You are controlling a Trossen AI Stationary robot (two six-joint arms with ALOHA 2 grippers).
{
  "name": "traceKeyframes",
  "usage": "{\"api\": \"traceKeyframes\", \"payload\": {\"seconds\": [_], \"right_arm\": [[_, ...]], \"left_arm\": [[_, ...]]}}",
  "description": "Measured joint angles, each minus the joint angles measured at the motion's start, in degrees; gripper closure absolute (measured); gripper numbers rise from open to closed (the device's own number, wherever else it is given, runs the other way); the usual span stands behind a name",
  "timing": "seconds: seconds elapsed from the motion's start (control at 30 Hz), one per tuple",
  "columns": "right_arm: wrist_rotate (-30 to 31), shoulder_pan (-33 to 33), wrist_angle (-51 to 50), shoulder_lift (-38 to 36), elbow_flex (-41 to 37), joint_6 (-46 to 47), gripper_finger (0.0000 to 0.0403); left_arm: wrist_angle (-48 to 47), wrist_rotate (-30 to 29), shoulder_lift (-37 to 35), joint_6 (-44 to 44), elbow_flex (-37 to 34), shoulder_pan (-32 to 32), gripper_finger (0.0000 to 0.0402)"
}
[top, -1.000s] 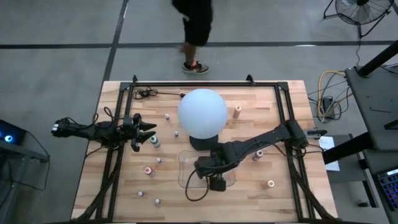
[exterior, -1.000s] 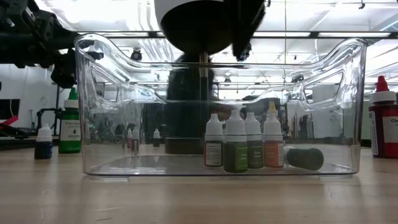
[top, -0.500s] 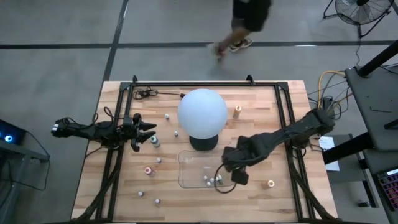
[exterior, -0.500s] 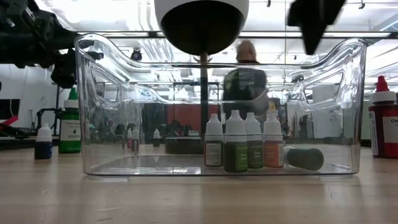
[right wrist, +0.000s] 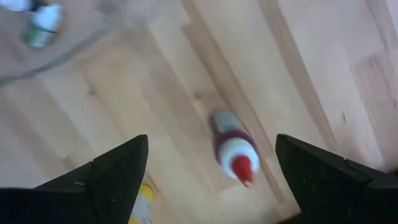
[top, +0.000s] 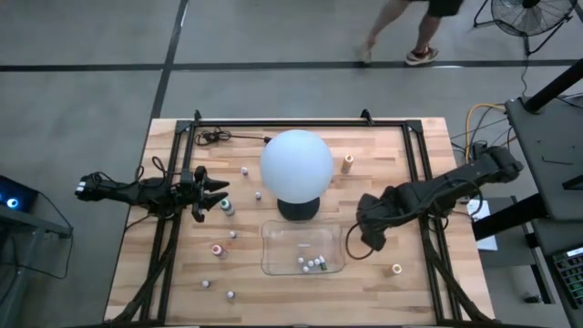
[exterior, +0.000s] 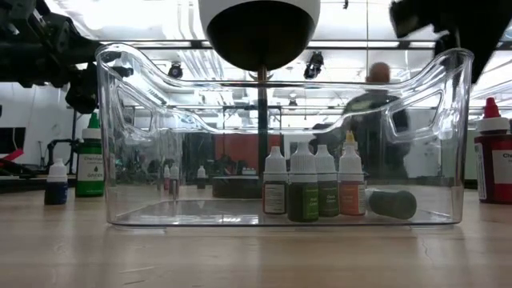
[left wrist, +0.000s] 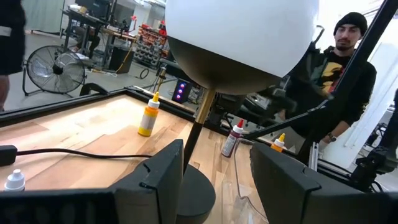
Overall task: Pick & Place food coloring
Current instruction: Put the big red food coloring bottle into the transparent bin
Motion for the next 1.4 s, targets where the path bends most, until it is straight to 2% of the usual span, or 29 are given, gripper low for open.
{"api": "traceKeyframes", "payload": {"seconds": [0.23,0.37,0.63,1.13,1.4], "right_arm": [[0.4,-0.2,1.7,-4.8,-9.8,6.7,0.0059],[0.4,-0.3,4.8,-5.5,-12.8,7.8,0.0055],[0.2,-0.3,11.5,-4.4,-14.6,9.0,0.0066],[-1.8,-0.3,11.7,-3.8,-15.0,9.9,0.0083],[-2.9,-0.3,11.7,-3.8,-15.1,10.0,0.0141]], "left_arm": [[0.0,0.0,0.0,0.0,0.0,0.0,0.0241],[0.0,0.0,0.0,0.0,0.0,0.0,0.0241],[0.0,0.0,0.0,0.0,0.0,0.0,0.0241],[0.1,0.0,0.0,0.0,0.0,0.0,0.0241],[0.1,0.0,0.0,0.0,0.0,0.0,0.0241]]}}
